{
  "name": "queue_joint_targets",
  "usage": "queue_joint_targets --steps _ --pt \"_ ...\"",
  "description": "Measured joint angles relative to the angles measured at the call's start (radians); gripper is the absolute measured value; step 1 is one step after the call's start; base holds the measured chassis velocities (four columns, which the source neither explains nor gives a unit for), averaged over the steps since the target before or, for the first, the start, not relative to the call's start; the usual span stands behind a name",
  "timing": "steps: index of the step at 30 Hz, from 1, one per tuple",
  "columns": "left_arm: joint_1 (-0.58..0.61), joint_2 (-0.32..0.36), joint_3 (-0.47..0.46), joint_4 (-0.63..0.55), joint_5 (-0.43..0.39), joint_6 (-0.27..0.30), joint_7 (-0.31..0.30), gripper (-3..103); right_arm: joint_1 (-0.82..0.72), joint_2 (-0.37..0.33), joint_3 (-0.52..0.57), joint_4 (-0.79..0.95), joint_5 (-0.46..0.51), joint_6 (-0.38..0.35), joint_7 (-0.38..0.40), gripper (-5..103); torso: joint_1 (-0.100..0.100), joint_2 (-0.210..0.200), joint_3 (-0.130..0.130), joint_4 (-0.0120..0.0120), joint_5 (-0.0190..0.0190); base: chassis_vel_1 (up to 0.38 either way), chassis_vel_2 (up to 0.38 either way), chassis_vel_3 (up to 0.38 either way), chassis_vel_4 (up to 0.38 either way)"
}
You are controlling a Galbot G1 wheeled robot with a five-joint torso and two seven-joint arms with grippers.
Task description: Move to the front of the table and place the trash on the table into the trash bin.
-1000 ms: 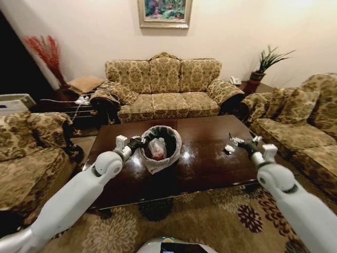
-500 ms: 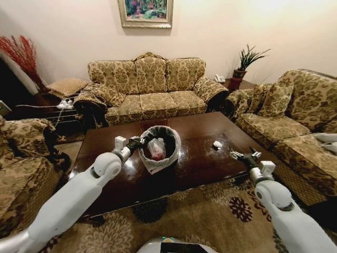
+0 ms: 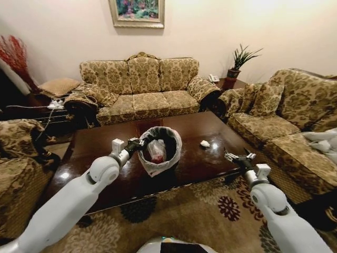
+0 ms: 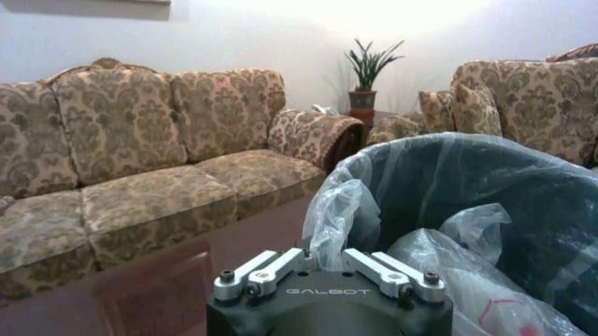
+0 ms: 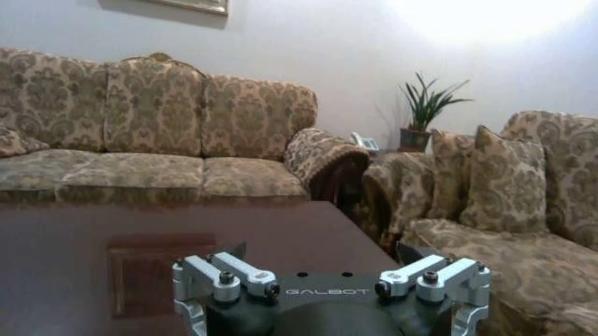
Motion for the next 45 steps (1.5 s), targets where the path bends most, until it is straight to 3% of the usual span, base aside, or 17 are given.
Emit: queue_joint_targets --steps 12,17,21,24,27,30,36,45 --pt "0.037 0.005 -0.029 -0.030 0.003 -0.005 0.004 3 0.001 0.005 -0.021 0.003 -0.019 0.016 0.016 100 0.000 0.000 0.000 0.0003 0.0012 -0.418 -0.293 0.424 0.306" --pt "0.053 0.001 -0.033 -0.041 0.007 -0.005 0.004 3 -0.005 0.006 -0.030 0.004 -0.046 0.030 0.031 100 0.000 0.000 0.000 -0.0003 -0.0002 -0.476 -0.196 0.439 0.157" --pt "0.078 -0.001 -0.047 -0.056 0.013 -0.005 0.004 3 -0.014 0.012 -0.033 0.006 -0.074 0.041 0.031 100 0.001 0.000 0.000 -0.0005 0.0016 -0.209 -0.067 0.185 0.048" --pt "0.086 0.000 -0.056 -0.059 0.011 -0.007 0.000 3 -0.016 0.014 -0.033 -0.001 -0.108 0.054 0.024 100 0.000 0.000 0.000 0.0001 0.0011 -0.032 -0.017 0.039 0.006" --pt "0.089 0.002 -0.061 -0.061 0.007 -0.008 -0.006 3 -0.017 0.015 -0.034 0.000 -0.114 0.059 0.021 100 -0.001 0.000 0.000 0.0007 -0.0020 0.058 0.018 -0.041 -0.012" --pt "0.092 0.003 -0.063 -0.063 0.007 -0.008 -0.007 3 -0.017 0.018 -0.034 0.002 -0.119 0.065 0.004 100 -0.001 0.000 -0.001 0.0015 0.0004 0.128 0.023 -0.072 -0.003" --pt "0.104 0.003 -0.066 -0.073 0.007 -0.008 -0.007 3 -0.012 0.026 -0.045 0.004 -0.132 0.069 0.002 100 0.000 0.000 0.000 -0.0002 0.0009 0.038 0.015 -0.011 0.004" --pt "0.137 0.002 -0.082 -0.086 0.013 -0.008 -0.005 3 -0.016 0.044 -0.061 0.011 -0.162 0.067 0.002 100 0.000 0.000 0.000 0.0001 0.0006 0.024 0.022 -0.021 -0.028"
